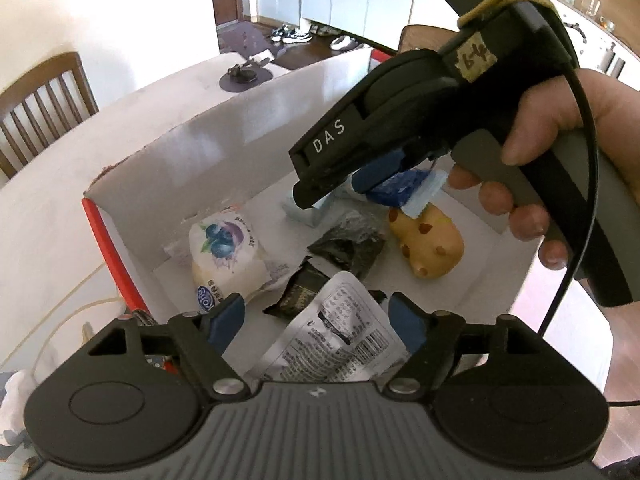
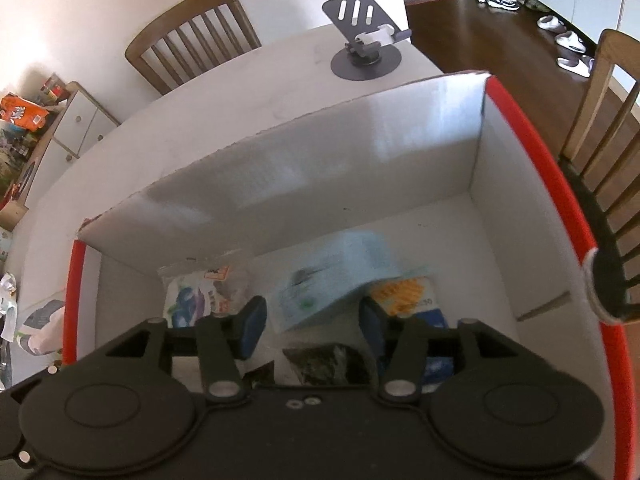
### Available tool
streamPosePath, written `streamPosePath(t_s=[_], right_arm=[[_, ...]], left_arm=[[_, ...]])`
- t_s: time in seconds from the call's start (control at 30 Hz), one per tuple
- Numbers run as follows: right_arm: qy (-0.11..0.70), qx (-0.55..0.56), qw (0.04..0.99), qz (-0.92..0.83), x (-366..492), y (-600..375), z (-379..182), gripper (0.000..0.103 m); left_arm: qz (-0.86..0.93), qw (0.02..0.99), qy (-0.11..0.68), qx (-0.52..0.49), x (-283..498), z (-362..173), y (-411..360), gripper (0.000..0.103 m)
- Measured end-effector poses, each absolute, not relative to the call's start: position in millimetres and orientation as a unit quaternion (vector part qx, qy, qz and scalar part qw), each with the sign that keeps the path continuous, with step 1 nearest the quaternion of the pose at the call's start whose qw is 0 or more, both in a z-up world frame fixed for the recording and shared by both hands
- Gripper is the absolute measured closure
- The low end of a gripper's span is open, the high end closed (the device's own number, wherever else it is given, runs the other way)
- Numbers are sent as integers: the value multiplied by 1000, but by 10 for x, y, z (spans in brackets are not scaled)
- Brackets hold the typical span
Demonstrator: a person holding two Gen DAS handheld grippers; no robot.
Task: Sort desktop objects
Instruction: 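Lower both items into the shoebox and open both tools, then withdraw both open tools from the shoebox back over the table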
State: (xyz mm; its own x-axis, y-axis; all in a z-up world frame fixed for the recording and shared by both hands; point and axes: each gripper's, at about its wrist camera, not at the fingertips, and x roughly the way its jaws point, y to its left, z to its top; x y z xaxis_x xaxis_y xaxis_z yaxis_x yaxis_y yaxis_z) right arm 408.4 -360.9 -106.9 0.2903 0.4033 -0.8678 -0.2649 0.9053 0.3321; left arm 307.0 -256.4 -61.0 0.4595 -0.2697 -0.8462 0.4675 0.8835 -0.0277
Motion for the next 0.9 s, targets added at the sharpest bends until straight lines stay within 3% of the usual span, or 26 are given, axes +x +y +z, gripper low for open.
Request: streamPosePath(t_s=[0.9], right_arm=[[496,69,833,236,3452,-3689,-498,50]], left_arm=[[-240,877,414,38,2383,-110,-2255,20]])
